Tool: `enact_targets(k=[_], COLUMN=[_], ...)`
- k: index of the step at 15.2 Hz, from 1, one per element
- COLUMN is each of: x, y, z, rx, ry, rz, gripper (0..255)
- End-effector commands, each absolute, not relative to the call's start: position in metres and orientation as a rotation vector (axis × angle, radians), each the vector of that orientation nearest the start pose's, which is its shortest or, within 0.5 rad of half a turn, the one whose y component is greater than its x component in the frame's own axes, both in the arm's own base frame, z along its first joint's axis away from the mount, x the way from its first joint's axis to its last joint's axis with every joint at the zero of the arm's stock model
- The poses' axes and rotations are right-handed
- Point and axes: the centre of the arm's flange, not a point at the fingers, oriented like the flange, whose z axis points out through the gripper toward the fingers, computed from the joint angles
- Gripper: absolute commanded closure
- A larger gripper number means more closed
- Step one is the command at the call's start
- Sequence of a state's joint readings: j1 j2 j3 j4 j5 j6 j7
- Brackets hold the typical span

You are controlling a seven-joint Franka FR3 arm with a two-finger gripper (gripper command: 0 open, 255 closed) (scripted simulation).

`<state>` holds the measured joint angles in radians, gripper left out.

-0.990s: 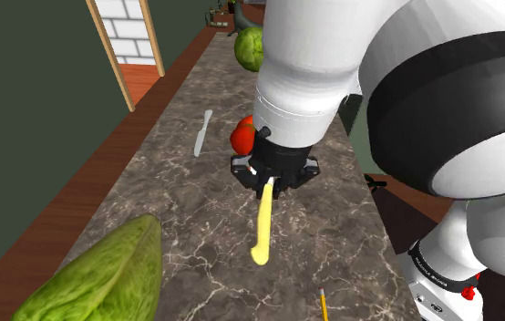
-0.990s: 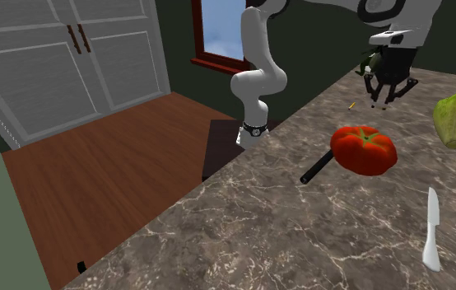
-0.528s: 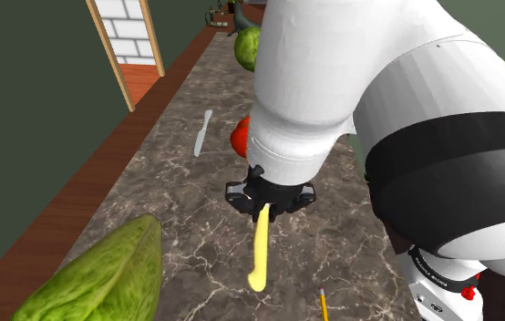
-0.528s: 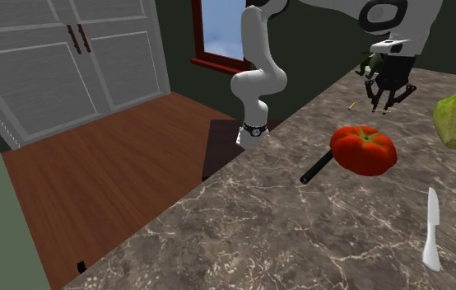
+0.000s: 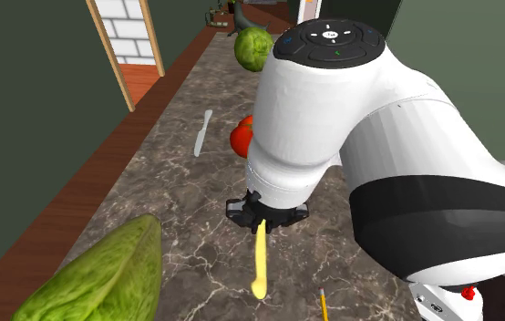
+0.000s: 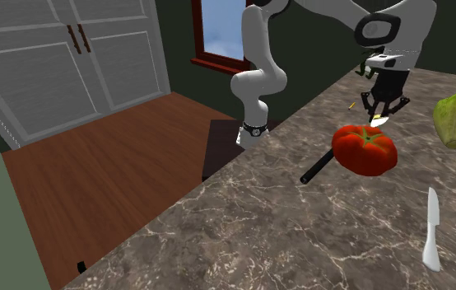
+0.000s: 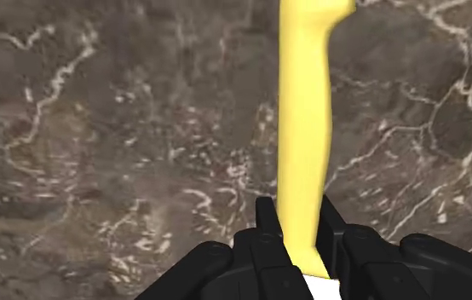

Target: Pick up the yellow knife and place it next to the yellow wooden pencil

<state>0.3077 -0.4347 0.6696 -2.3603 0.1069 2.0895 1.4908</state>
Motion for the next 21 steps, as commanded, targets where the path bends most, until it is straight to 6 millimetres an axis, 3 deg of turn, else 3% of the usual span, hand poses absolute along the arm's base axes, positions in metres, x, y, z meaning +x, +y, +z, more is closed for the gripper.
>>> enact_targets(k=[1,8,9,14,18,21], x=[0.236,0.236,0.236,0.236,0.227,0.227], y=[0.382,0.382,0.382,0.382,0.384,0.384], z=[0.456,0.456,0.457,0.456,0.505,0.505], rx=[-2.977,-2.977,-2.977,-2.977,-2.977,-2.977], ry=[0.919,0.919,0.919,0.919,0.919,0.919], rz=[-0.287,-0.287,-0.287,-0.287,-0.287,-0.287], gripper=[255,255,0,0,0,0])
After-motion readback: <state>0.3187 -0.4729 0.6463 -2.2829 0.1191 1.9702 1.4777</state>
